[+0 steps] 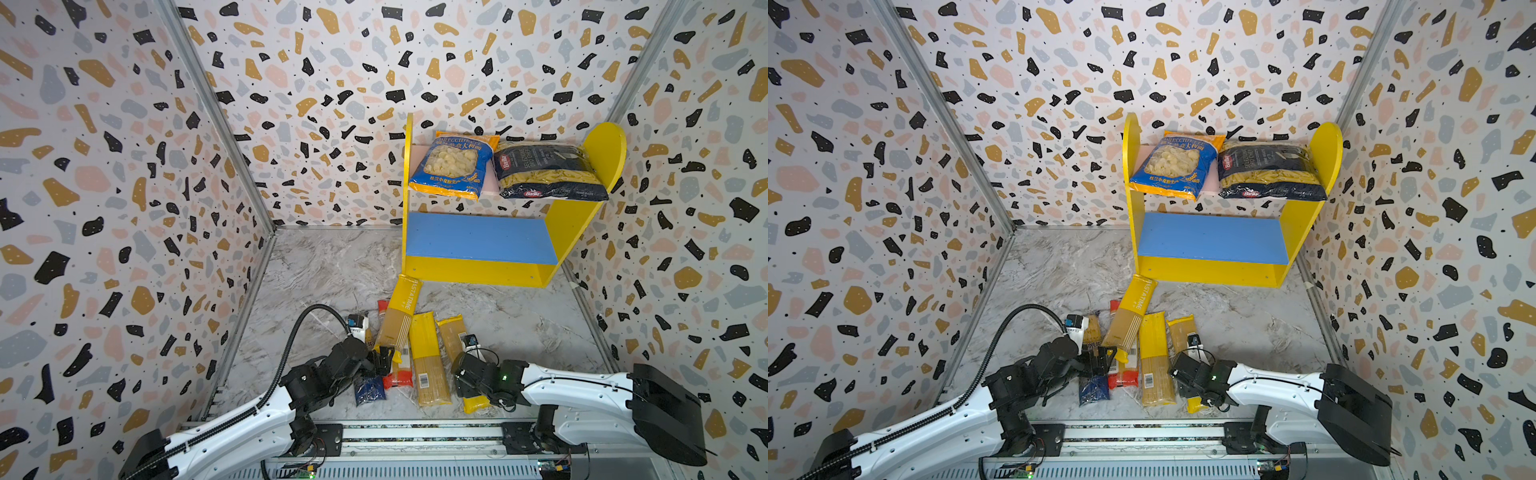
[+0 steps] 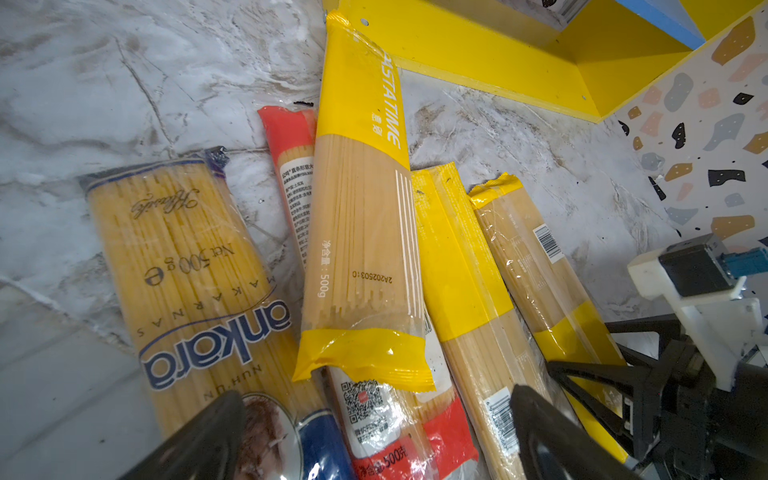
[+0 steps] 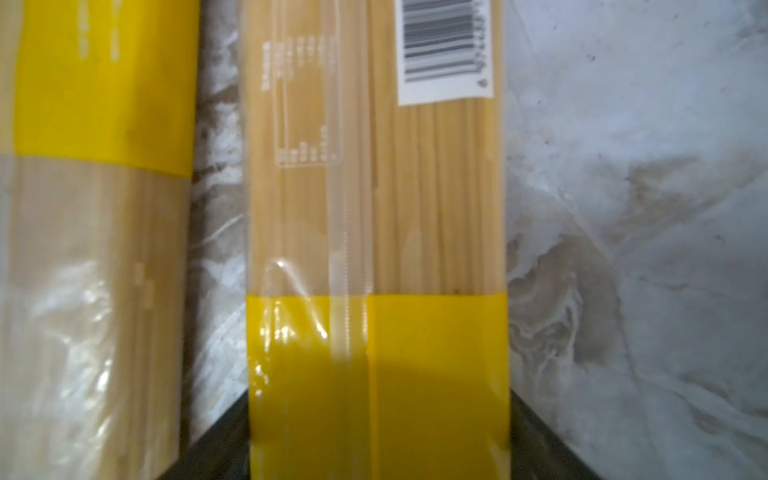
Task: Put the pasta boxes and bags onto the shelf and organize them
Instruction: 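Close the right gripper on the end of a yellow spaghetti pack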
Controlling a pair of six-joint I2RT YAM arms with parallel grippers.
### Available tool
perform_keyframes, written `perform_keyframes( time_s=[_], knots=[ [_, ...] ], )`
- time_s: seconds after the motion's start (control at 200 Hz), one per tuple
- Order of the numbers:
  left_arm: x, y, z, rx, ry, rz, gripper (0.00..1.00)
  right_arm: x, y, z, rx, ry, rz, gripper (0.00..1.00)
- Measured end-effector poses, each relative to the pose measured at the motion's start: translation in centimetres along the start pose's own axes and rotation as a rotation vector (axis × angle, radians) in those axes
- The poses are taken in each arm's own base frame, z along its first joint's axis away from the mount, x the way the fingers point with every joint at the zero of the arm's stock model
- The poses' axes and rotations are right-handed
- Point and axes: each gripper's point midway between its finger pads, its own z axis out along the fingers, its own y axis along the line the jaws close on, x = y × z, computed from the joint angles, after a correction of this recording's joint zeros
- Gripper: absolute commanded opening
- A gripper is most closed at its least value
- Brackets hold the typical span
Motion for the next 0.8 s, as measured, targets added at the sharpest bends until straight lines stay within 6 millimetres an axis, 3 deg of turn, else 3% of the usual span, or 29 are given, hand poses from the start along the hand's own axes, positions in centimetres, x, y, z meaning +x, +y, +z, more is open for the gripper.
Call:
perform_keyframes(
  time_s=[0.11, 0.456, 0.571, 0.801],
  knots=[
    [0.0, 0.0, 0.0, -0.001, 0.000, 0.000, 1.00, -0.6, 0.5, 0.3, -0.002, -0.021, 0.006, 0.46],
    [0.3, 0.4, -0.1, -0.015, 0.010, 0.004, 1.00, -2.0, 3.3, 0.0, -0.177, -0.084, 0.060, 0.23],
    [0.4, 0.5, -0.1, -0.020, 0.015, 0.005, 1.00, -1.6, 3.6, -0.6, -0.274, -0.074, 0.095, 0.19],
    [0.4, 0.5, -0.1, -0.020, 0.016, 0.005, 1.00, -1.4, 1.8, -1.6, -0.469, -0.073, 0.245, 0.17]
  ],
)
